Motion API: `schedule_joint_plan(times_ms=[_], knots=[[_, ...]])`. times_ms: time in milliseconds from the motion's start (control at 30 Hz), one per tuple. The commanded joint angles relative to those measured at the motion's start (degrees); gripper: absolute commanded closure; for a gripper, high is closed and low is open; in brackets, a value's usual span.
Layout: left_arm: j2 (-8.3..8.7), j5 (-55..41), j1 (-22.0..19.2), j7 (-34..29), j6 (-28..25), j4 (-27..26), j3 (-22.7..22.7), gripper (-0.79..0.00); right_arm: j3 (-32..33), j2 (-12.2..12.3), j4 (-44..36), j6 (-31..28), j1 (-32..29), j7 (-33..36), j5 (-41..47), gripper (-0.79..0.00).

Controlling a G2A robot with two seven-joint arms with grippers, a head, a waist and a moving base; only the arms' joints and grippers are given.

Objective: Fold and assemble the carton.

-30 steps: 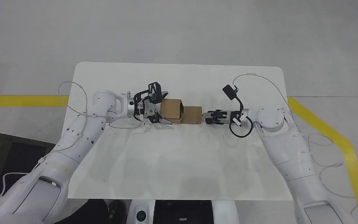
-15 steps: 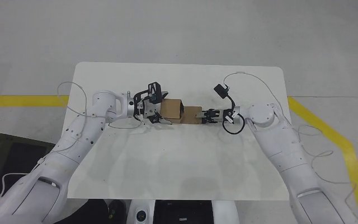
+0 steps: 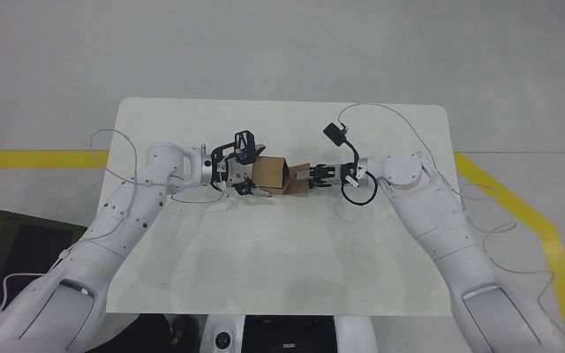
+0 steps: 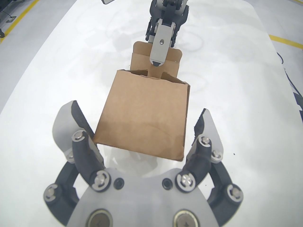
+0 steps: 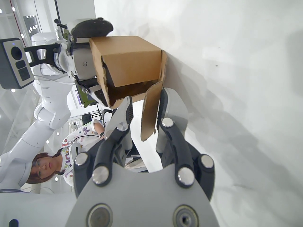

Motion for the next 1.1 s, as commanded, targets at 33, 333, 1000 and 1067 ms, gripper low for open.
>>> schedule_joint_plan(times_ms=[33, 333, 1000, 1067], knots=[[0.0, 0.07, -0.02, -0.05, 0.0, 0.0, -0.01, -0.785, -0.82, -0.36, -0.1, -0.24, 0.59, -0.34, 0.38, -0.246], [-0.03, 0.31, -0.03, -0.17, 0.0, 0.17, -0.1, -0.785, -2.17, -1.32, 0.39, -2.06, 1.47, -1.31, 3.4, -0.299], [0.04, 0.9, 0.19, -0.17, 0.0, 0.16, -0.27, -0.785, -1.53, -2.07, 3.25, -7.95, -0.98, -3.08, 10.91, -0.243], [0.06, 1.09, 0.26, -0.1, 0.0, 0.08, -0.27, -0.785, -1.48, -2.13, 3.43, -8.26, -1.12, -3.2, 11.36, -0.24]])
